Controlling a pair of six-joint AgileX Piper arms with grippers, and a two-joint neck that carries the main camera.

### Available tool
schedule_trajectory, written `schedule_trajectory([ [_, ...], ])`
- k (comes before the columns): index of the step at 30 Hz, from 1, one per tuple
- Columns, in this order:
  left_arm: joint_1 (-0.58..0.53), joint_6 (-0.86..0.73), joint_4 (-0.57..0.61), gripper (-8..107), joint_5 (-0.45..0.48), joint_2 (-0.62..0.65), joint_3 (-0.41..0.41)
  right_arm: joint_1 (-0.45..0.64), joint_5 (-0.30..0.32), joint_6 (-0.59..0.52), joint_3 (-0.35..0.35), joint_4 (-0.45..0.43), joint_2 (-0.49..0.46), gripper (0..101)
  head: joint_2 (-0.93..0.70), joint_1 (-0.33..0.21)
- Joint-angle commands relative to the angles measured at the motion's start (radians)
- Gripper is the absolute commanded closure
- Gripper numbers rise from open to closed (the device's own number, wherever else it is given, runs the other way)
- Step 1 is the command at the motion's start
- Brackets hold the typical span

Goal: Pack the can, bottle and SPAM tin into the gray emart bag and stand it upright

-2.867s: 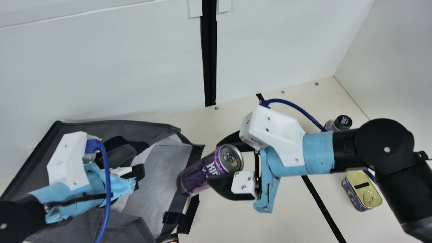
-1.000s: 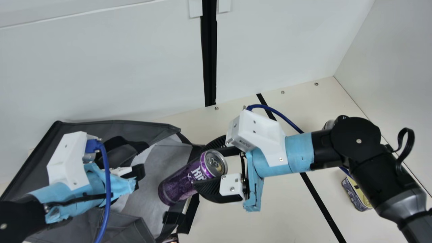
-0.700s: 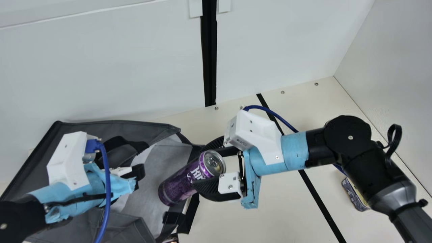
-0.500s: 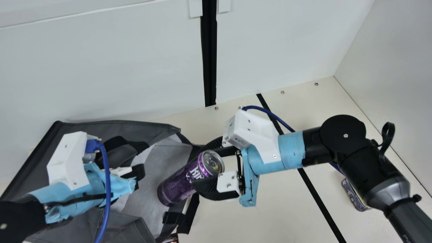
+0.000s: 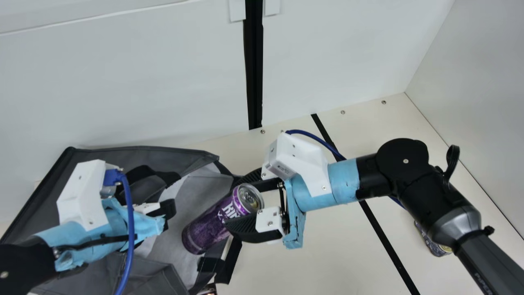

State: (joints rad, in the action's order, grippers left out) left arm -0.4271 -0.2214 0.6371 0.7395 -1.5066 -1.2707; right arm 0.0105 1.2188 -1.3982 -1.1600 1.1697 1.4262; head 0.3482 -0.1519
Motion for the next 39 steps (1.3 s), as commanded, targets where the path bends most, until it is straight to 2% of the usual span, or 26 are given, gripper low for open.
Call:
schedule_trajectory([
  [1, 0.0, 0.0, 0.0, 107, 0.0, 0.0, 0.0, -0.001, 0.001, -0.003, 0.001, 0.001, 0.005, 101, 0.001, -0.023],
  [26, 0.0, 0.0, 0.0, 107, 0.0, 0.0, 0.0, 0.004, 0.001, -0.047, 0.011, 0.046, 0.083, 101, 0.001, -0.023],
  [39, 0.0, 0.0, 0.0, 107, 0.0, 0.0, 0.0, -0.087, -0.105, -0.076, 0.03, 0.095, 0.133, 101, 0.001, -0.023],
])
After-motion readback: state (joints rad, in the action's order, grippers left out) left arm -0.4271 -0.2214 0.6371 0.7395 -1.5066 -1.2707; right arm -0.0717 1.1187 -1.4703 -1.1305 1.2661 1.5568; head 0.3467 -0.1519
